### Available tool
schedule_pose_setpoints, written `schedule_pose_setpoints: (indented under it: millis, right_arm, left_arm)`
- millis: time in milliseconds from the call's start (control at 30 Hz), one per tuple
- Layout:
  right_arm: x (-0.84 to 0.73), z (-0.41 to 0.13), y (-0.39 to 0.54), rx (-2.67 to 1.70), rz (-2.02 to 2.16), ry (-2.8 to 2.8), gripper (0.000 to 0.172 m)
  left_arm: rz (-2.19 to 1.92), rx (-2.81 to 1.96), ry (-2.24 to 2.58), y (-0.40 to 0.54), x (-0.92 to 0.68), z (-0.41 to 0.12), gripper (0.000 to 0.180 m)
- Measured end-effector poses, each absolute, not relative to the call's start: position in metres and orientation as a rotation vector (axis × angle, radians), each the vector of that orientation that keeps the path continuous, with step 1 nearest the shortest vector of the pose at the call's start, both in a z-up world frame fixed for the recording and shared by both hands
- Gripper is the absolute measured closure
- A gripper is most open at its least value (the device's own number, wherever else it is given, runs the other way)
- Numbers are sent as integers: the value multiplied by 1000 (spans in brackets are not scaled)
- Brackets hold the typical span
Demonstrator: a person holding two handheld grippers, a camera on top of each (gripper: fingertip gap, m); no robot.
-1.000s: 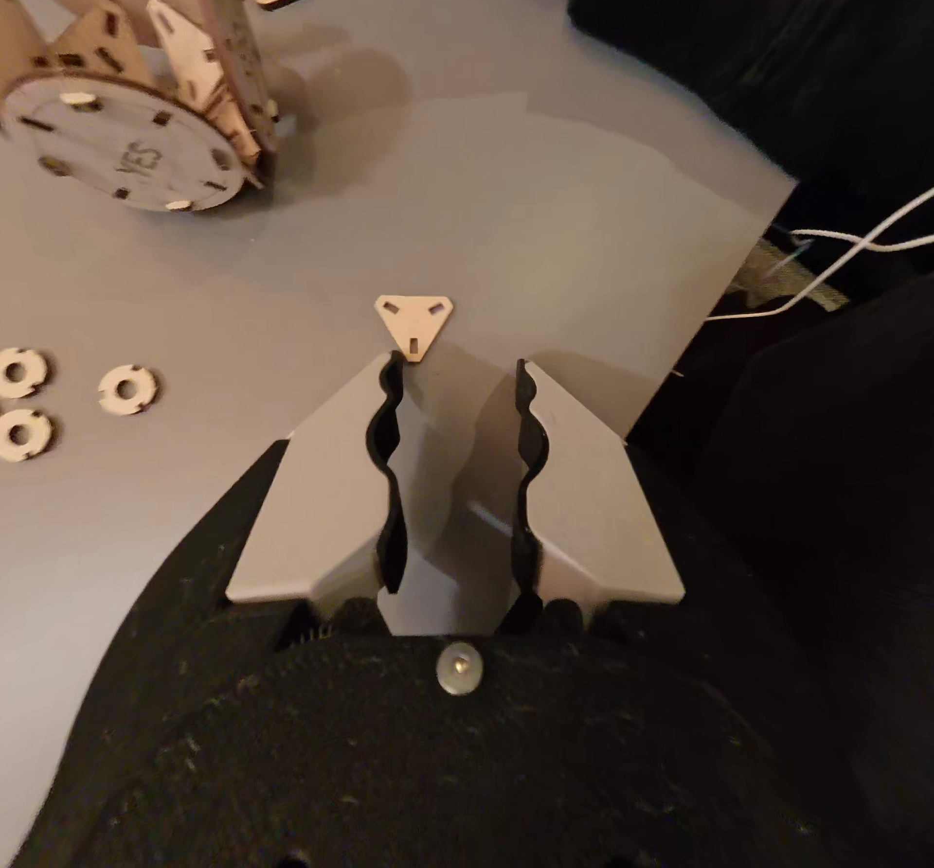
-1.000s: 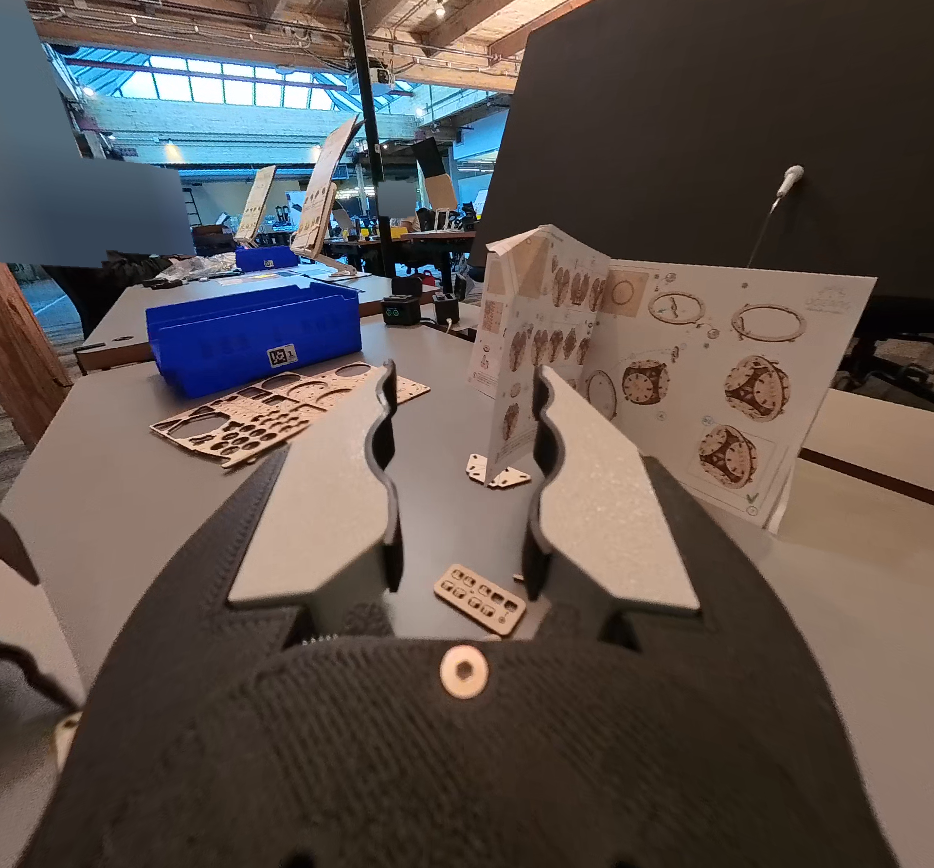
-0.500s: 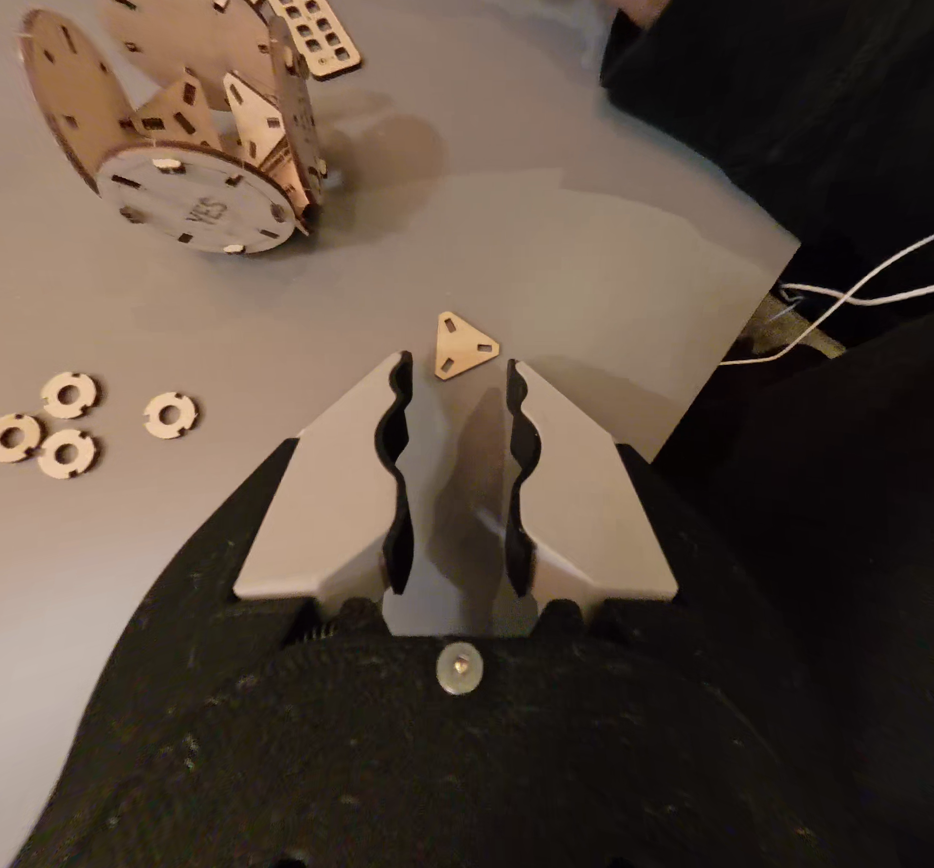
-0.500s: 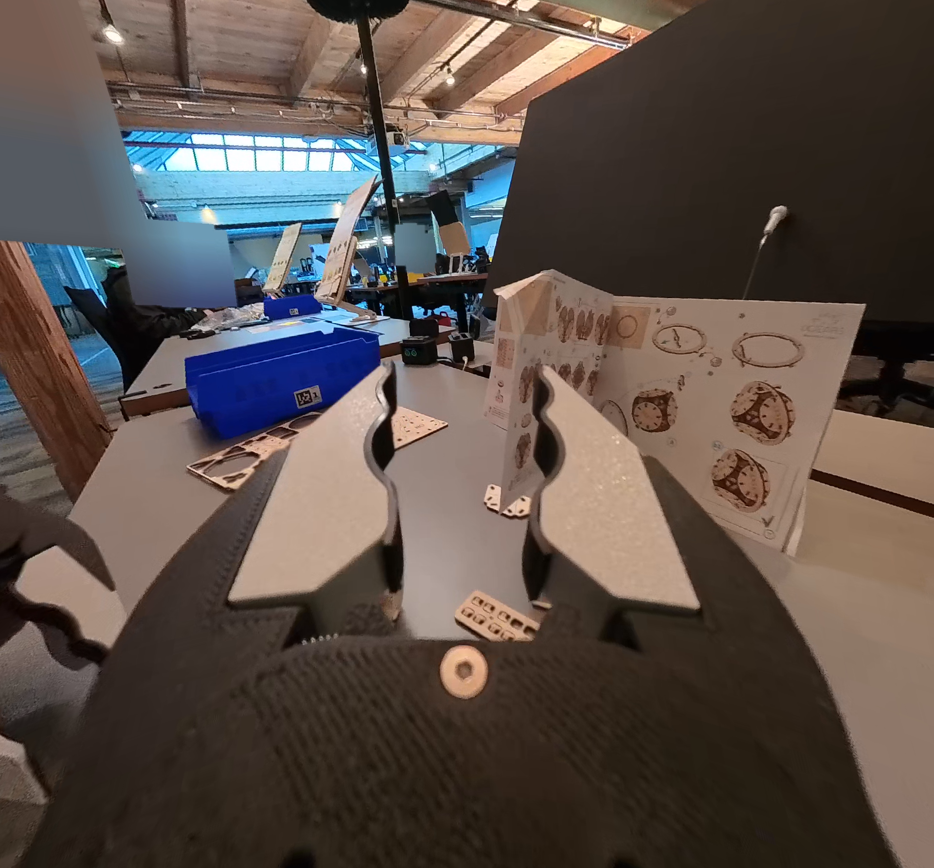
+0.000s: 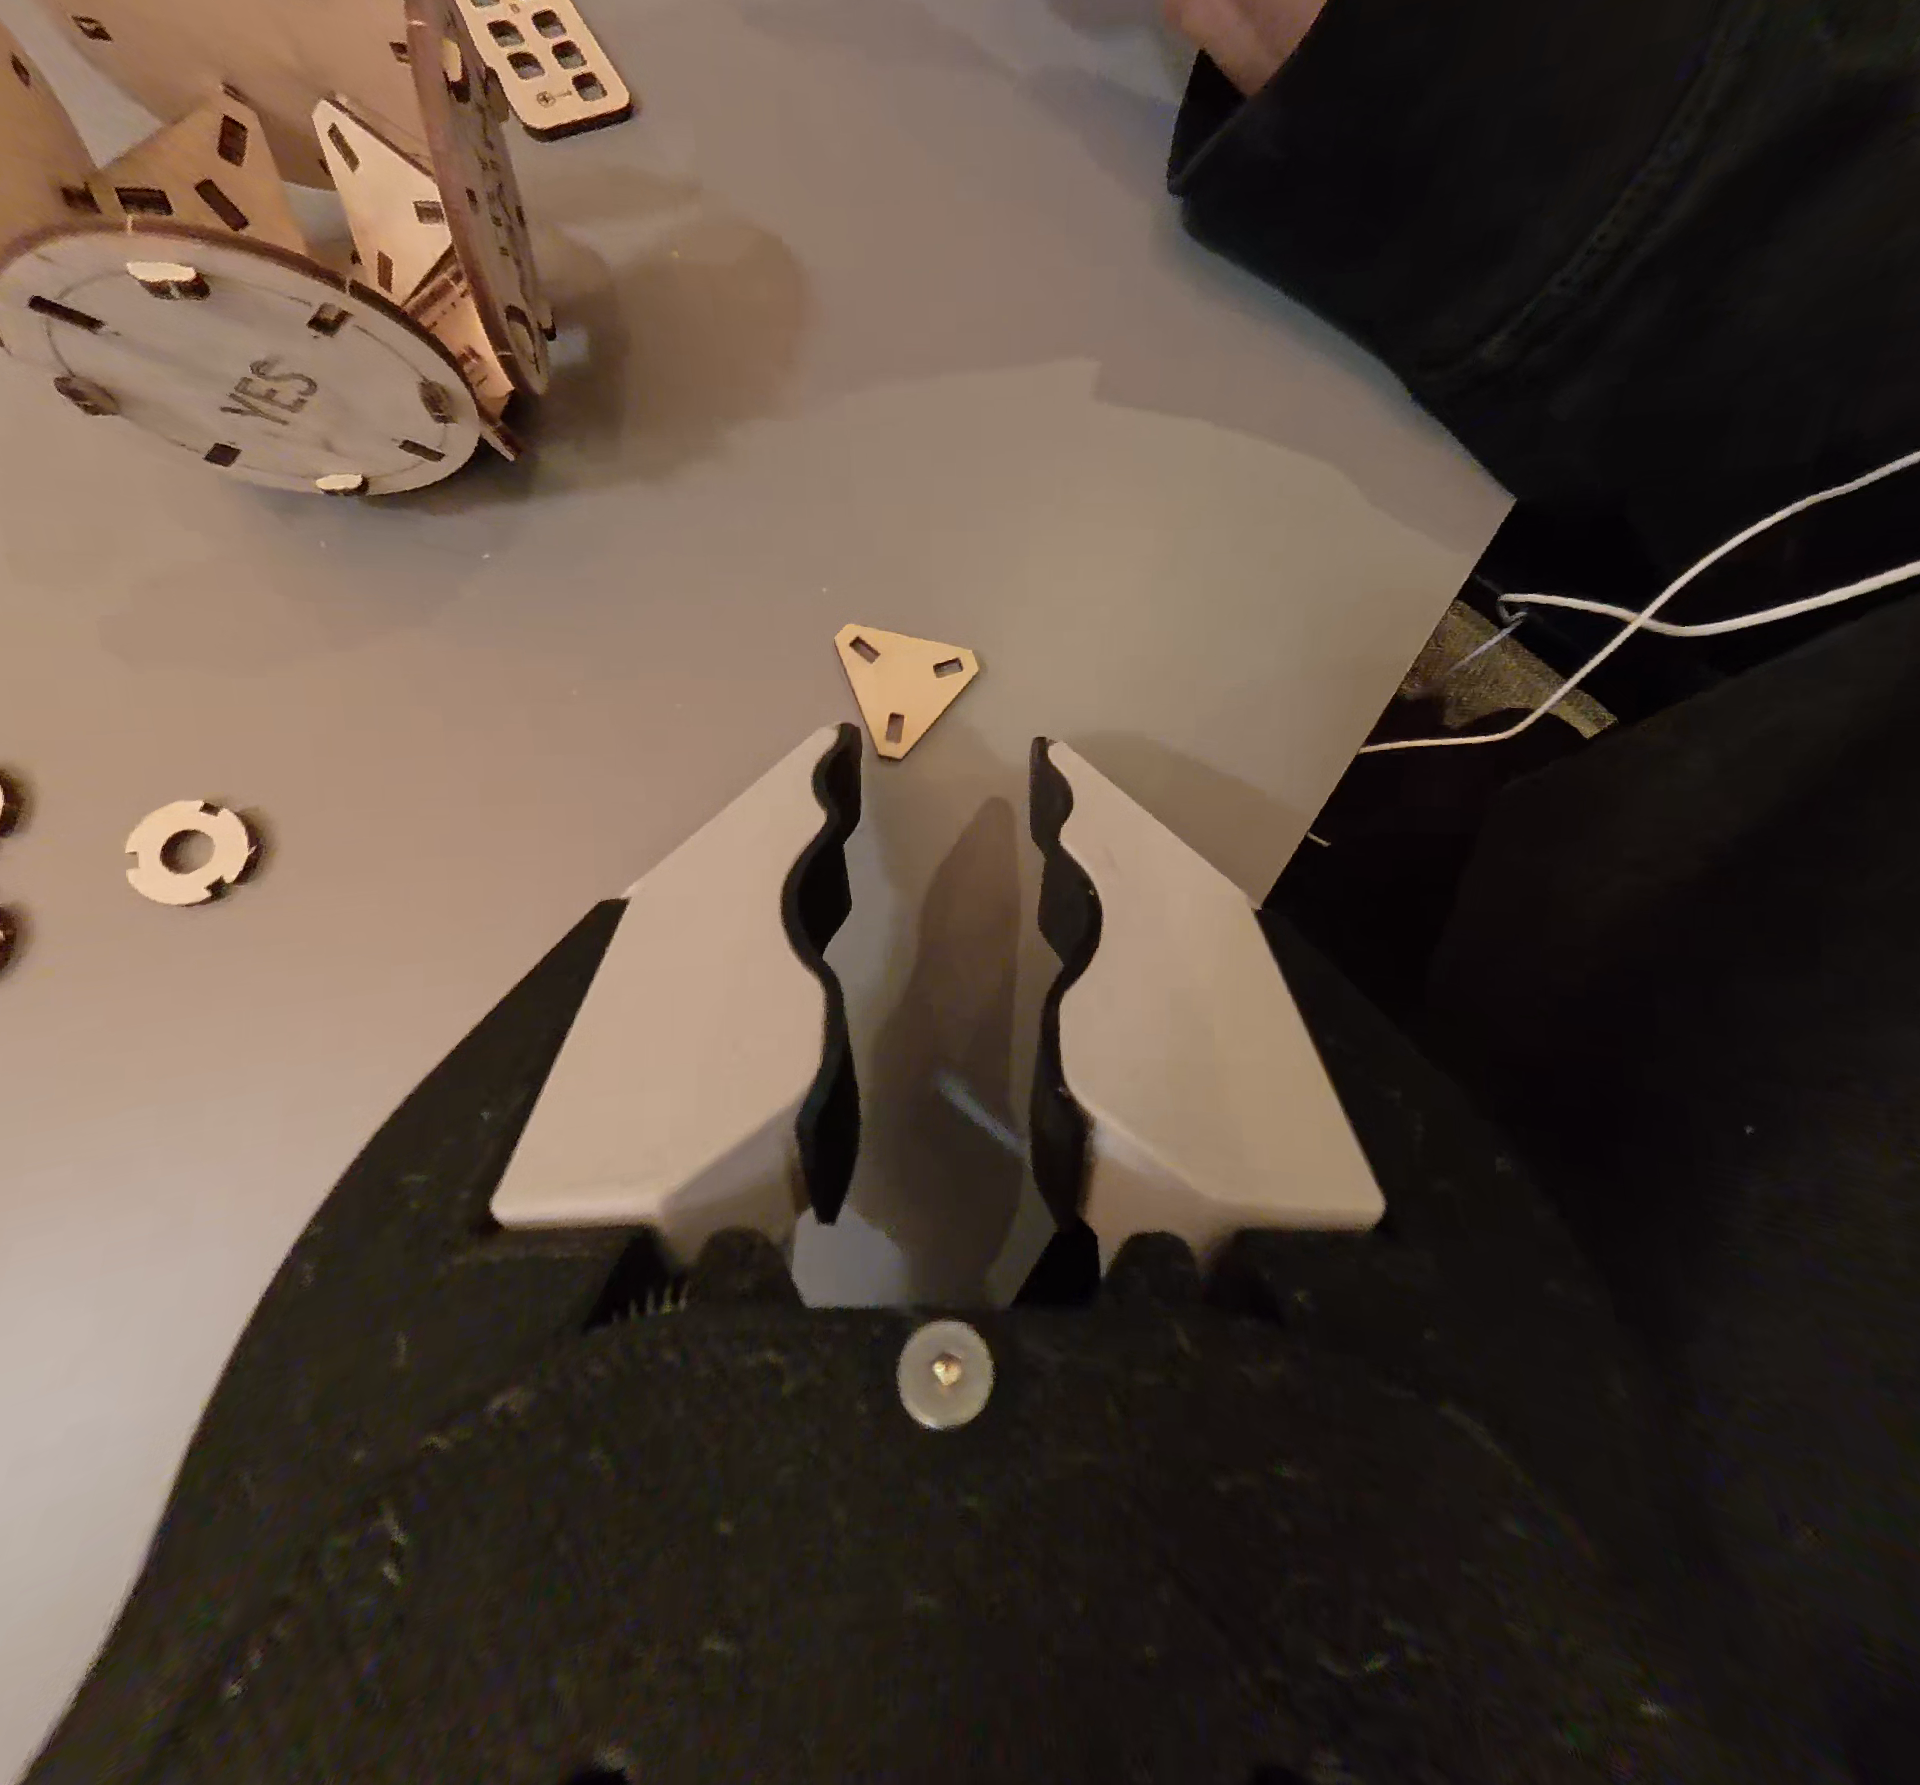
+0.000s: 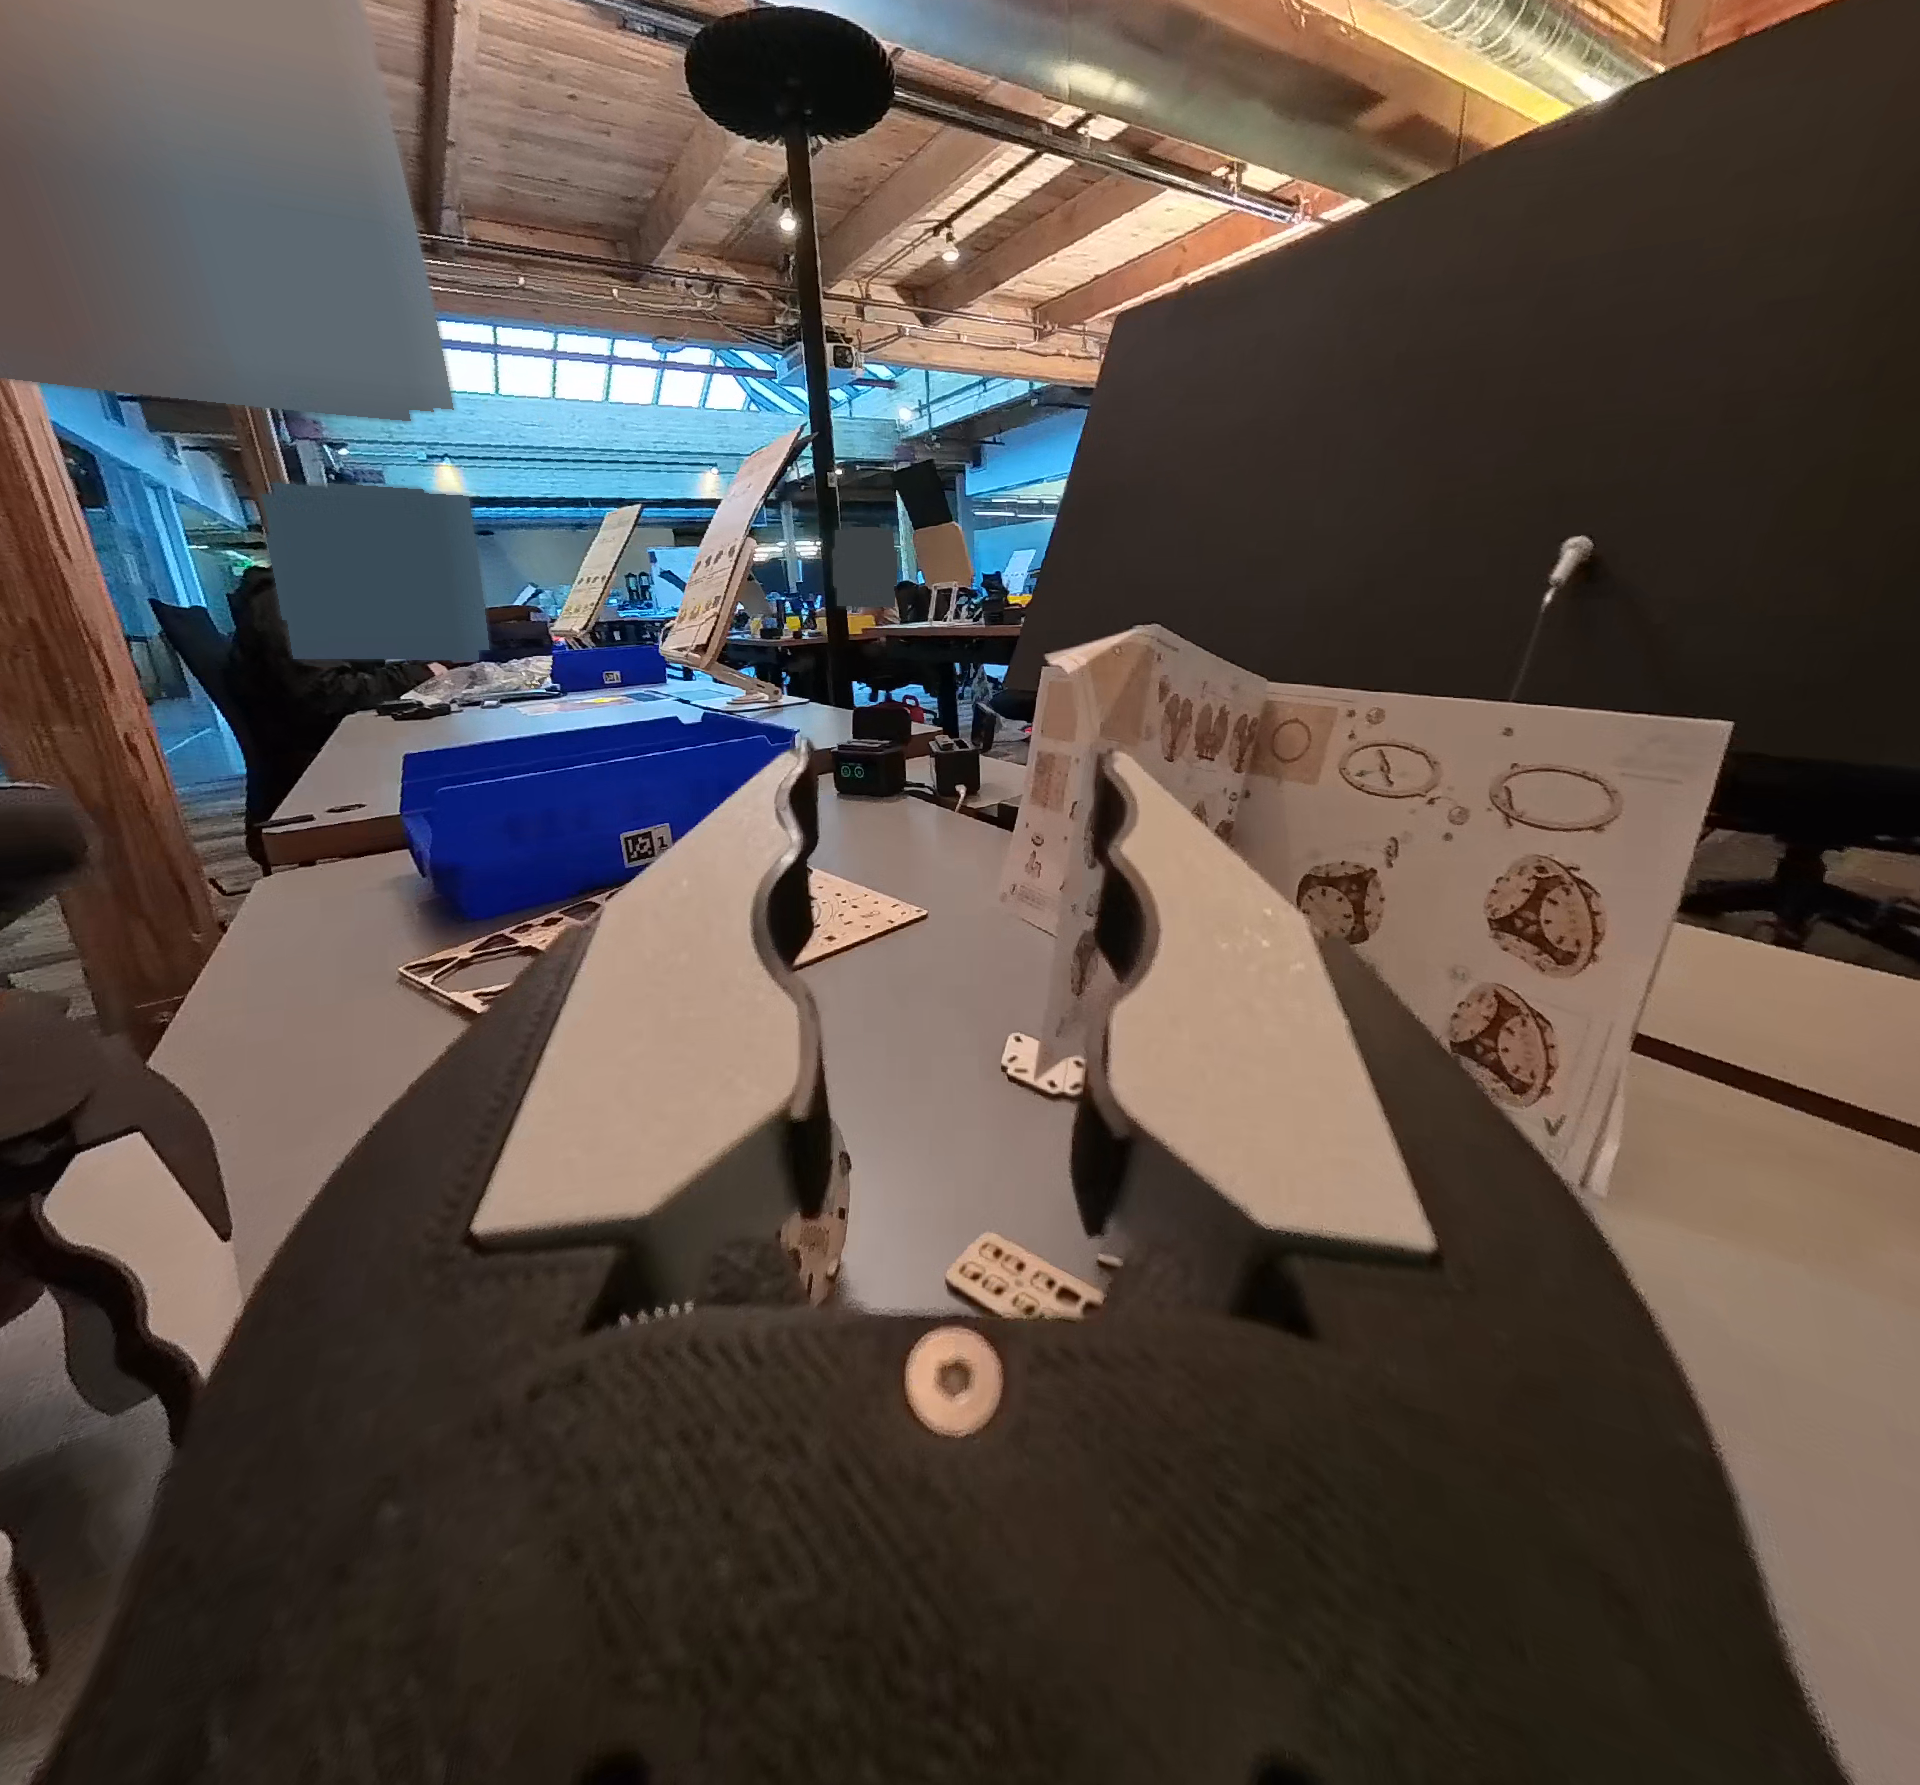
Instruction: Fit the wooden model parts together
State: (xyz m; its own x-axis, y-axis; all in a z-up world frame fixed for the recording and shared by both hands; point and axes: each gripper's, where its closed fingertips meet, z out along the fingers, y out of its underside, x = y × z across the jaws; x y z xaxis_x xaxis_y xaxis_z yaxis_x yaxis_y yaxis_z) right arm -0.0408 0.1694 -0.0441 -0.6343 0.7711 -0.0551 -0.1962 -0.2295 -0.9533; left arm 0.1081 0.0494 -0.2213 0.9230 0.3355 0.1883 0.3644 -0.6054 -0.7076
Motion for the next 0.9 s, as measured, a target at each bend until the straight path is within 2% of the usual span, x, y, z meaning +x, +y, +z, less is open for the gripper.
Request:
schedule_pose_setpoints:
  millis: [400, 767, 833, 900]
  right_arm:
    - [-60, -63, 188, -917, 1888, -1406, 112]
    - [-72, -87, 176, -949, 1813, -1506, 106]
    - [-74, -93, 169, -929, 1789, -1543, 108]
    - [-71, -92, 157, -857, 1783, -1576, 117]
  left_arm:
    - [98, -2207, -487, 43, 66, -203, 150]
    - [171, -1963, -468, 56, -17, -133, 150]
    - [195, -1939, -463, 56, -30, -125, 150]
    - [211, -1920, -464, 56, -41, -120, 150]
